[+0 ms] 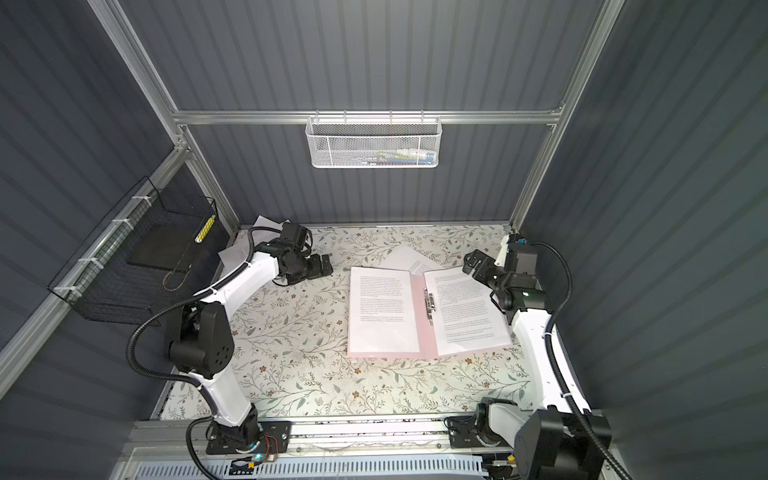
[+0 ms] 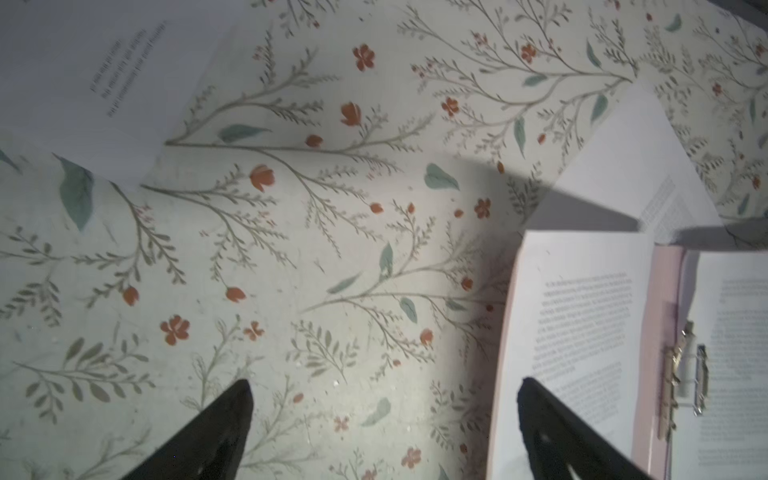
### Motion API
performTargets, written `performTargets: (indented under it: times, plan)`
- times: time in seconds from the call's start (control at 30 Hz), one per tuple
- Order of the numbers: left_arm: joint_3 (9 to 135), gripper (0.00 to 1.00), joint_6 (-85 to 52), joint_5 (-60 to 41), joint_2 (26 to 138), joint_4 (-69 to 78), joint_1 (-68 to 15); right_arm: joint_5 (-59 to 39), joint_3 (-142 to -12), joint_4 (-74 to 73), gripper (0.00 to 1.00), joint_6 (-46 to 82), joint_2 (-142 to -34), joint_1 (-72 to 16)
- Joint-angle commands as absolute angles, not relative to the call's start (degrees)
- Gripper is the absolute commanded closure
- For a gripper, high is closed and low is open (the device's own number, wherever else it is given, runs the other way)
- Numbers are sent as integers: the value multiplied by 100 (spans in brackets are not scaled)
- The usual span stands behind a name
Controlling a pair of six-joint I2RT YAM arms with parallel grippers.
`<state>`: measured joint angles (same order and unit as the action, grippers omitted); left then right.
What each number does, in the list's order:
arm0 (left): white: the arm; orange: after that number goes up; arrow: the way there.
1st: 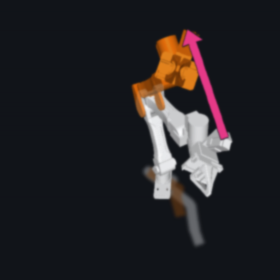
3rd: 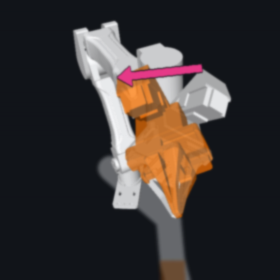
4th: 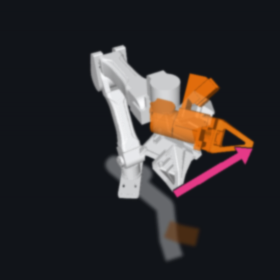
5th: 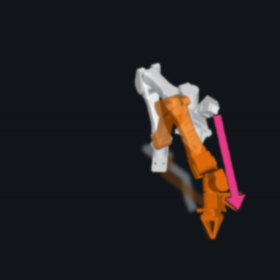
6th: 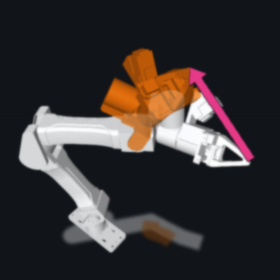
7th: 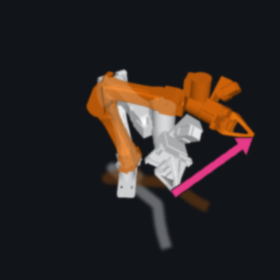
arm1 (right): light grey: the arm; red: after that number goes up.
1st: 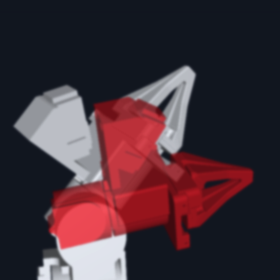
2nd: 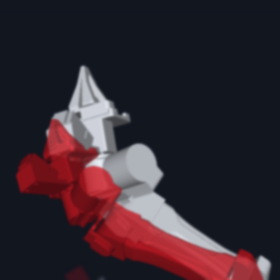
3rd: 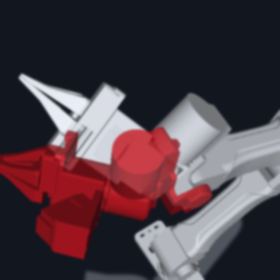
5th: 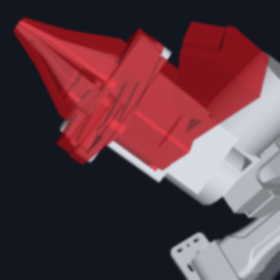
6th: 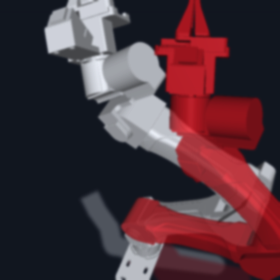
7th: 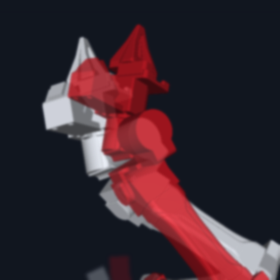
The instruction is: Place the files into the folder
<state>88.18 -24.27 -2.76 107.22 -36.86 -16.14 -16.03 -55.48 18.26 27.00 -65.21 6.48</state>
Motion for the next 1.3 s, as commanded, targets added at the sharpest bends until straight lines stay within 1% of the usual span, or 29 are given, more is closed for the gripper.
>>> performTargets:
  times: [0.0, 0.1, 0.2, 0.3, 0.4, 0.57, 0.67, 0.77, 0.87, 1.0, 1.17, 1.27]
  plan:
    - [9507, 0, -2448, 39, 11340, -3890, -1356, -2460, -5201, 1332, 1, 3022, -6451, 615]
    - [10292, 0, -2221, 192, 12152, -4053, -1014, -2798, -4865, 1075, 1, 3184, -6240, 589]
    - [11130, 0, -2129, -58, 12906, -4218, -598, -2927, -4662, 995, 1, 3186, -6199, 443]
    - [11625, 0, -2045, -397, 13359, -3983, -287, -2997, -4530, 924, 1, 3184, -6127, 286]
    - [12213, 0, -2006, -566, 13806, -4081, -45, -3080, -4455, 909, 1, 3151, -6108, 66]
    - [12856, 0, -2224, -1065, 14400, -4330, 359, -3149, -4351, 909, 1, 3106, -6065, -218]
    - [12853, 0, -2294, -1199, 14492, -4368, 486, -3246, -4341, 872, 1, 3119, -6047, -285]
    - [12666, 0, -2337, -1318, 14491, -4377, 580, -3335, -4333, 832, 1, 3146, -6072, -324]
    - [12278, 0, -2340, -1651, 14414, -4421, 580, -3367, -4325, 799, 1, 3177, -6132, -382]
    - [10787, 0, -2772, -2152, 13720, -3749, 513, -3360, -4320, 672, 1, 3265, -6204, -487]
    - [9130, 0, -3168, -2090, 12572, -3282, 164, -3153, -4441, 693, 1, 3233, -6326, -712]
    - [8200, 0, -3476, -2069, 11774, -2890, -162, -2919, -4623, 796, 1, 3085, -6530, -1101]
